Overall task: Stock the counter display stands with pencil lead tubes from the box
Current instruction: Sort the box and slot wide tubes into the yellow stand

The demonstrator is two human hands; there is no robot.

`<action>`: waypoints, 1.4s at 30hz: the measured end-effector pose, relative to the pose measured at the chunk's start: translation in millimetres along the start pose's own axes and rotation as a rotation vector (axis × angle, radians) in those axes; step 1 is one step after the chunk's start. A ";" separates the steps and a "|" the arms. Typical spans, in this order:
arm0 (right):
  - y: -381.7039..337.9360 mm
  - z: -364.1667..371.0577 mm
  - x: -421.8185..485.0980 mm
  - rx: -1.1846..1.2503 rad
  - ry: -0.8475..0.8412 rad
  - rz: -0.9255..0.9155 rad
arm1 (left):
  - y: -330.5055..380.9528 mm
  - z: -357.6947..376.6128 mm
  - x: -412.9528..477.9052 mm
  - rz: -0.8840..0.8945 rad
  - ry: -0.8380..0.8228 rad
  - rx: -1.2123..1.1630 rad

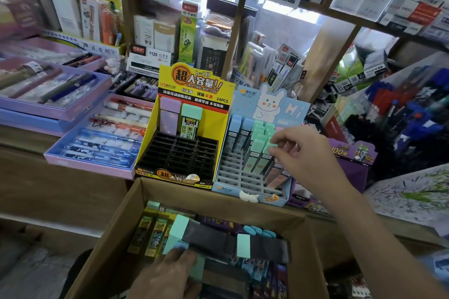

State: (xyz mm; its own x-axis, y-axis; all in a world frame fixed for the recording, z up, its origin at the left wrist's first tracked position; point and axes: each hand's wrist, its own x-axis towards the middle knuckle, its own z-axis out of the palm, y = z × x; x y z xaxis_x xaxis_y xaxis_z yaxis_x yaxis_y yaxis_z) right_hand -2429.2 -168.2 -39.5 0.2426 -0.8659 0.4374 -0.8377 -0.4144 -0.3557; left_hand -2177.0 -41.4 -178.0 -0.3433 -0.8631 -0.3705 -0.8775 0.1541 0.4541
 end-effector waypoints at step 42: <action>-29.8 22.8 -110.7 0.284 0.289 0.121 | 1.6 -7.9 -26.9 -0.065 0.089 -0.136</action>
State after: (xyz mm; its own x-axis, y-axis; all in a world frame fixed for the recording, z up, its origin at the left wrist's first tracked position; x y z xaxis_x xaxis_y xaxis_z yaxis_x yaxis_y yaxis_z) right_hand -2419.9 -66.4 -96.2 -0.0302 -0.8155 0.5780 -0.6741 -0.4103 -0.6141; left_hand -2166.4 -21.7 -160.9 -0.2508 -0.9092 -0.3325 -0.8416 0.0351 0.5389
